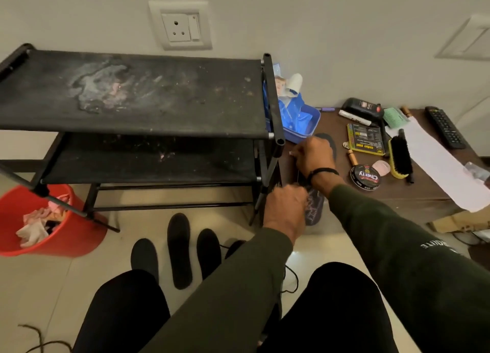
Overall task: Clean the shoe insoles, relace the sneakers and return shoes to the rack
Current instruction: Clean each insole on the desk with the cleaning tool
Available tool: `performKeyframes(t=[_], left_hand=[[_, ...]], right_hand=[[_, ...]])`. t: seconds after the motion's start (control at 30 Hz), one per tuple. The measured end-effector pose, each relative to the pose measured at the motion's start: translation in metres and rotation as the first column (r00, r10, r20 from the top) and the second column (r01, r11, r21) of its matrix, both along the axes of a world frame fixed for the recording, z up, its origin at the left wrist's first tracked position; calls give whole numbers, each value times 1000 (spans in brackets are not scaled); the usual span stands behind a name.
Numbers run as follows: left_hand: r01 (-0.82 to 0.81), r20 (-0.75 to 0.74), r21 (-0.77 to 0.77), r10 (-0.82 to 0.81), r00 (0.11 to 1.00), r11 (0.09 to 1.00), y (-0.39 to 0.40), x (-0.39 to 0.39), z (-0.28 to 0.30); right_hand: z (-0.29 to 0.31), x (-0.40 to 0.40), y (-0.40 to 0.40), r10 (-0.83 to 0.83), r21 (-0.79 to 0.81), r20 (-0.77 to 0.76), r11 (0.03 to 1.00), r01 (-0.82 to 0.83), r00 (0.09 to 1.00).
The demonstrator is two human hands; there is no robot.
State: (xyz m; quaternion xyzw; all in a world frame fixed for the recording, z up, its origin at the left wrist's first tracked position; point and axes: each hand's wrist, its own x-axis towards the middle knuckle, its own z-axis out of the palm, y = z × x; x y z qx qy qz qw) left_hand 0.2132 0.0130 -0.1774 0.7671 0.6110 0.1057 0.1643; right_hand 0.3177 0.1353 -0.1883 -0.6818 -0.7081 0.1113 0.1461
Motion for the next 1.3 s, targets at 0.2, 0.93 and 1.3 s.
performKeyframes(t=[0.2,0.93,1.3], left_hand=[[20,-27,24,-19,999,1000,-3,8,6],[7,-12,32,-7,1000,999,5,2,-1],[12,-10,19,-12,1000,1000,3,3,-10]], right_hand=[[12,12,-67,3,33,-119,999,1,993],[3,36,-71,99,-4,130,995,-100,986],[9,38,-3,-21,-49,130,998,28,991]])
